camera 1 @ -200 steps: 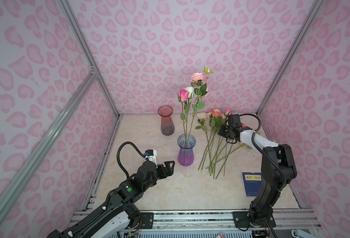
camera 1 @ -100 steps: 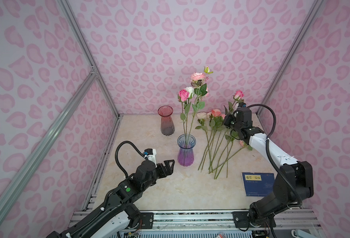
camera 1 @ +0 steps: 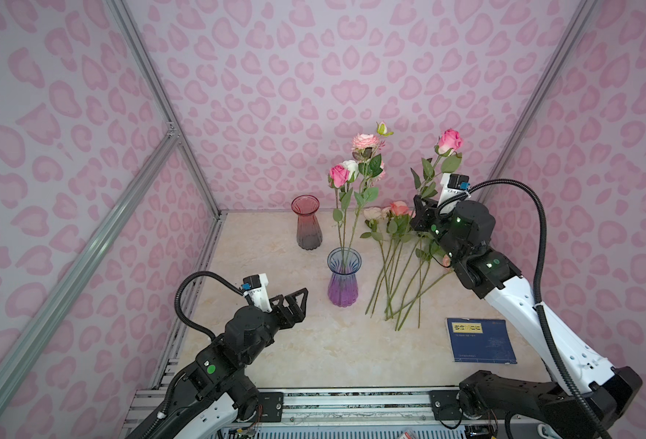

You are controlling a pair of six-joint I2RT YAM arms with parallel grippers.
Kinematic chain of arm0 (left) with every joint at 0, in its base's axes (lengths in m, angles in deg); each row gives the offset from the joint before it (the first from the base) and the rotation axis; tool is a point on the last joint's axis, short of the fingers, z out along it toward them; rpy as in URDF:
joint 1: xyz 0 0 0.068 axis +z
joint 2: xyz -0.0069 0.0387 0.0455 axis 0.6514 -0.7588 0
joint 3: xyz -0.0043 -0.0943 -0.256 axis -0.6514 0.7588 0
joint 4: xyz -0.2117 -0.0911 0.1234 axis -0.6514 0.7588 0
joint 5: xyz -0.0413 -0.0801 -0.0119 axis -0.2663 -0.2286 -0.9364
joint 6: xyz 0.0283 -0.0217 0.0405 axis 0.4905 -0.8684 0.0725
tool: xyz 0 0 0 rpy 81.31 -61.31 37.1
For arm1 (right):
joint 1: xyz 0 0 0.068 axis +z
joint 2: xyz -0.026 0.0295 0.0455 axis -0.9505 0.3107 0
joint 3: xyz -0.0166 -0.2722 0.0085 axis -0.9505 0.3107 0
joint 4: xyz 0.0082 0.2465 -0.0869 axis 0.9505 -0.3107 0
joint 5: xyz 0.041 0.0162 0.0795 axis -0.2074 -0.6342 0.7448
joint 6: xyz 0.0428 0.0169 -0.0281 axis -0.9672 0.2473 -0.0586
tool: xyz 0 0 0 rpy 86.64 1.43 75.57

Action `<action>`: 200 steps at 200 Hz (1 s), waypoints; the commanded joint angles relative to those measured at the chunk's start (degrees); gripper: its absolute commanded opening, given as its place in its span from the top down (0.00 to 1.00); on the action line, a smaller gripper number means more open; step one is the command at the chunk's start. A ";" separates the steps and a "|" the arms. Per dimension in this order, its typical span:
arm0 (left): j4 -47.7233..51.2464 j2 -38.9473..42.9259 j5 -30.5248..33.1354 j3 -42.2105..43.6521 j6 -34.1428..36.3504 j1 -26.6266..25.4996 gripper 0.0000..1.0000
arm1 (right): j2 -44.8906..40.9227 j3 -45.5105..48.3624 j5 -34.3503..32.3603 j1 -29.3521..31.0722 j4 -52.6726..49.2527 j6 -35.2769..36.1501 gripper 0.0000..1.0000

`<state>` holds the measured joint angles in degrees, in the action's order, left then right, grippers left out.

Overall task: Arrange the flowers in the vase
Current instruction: 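Close the right gripper on the pink rose stem and lift it upright, then carry the pink rose over the purple-blue vase and lower its stem inside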

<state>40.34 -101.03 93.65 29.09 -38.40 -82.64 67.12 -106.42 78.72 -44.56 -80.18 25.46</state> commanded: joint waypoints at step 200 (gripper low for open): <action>4.91 17.10 7.09 5.68 -7.55 0.15 0.04 | 12.93 -11.98 -6.89 18.78 14.72 8.88 1.00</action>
<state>45.67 -84.15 101.89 34.14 -44.72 -82.60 79.28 -121.66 71.96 -27.45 -70.44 32.15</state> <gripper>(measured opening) 0.957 0.055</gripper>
